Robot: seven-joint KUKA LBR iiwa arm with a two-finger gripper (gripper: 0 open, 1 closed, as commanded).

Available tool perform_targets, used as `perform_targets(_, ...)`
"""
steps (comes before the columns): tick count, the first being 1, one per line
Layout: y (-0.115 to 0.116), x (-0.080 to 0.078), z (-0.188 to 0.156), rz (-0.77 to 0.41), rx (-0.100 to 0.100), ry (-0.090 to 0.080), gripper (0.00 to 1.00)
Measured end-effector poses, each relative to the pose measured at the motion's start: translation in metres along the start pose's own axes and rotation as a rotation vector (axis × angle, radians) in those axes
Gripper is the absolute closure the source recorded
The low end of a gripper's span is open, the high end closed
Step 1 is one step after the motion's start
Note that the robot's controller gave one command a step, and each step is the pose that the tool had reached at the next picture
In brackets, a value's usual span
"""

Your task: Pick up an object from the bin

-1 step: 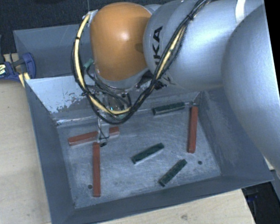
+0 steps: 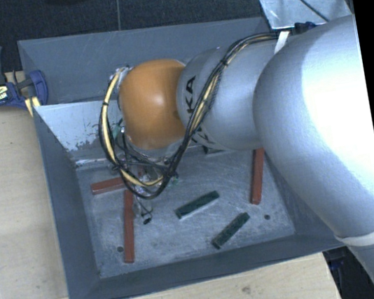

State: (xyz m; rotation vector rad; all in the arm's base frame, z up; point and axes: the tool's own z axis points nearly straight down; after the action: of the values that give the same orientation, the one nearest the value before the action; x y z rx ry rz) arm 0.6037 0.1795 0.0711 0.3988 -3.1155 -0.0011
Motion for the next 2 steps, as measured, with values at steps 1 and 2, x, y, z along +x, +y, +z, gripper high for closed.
perform_targets(1,-0.0043,-0.0043,-0.0059,0.003,0.006,-0.011,1.0)
perform_targets(2,-0.0081,-0.0082,-0.0053,-0.031,0.002,-0.009,1.0)
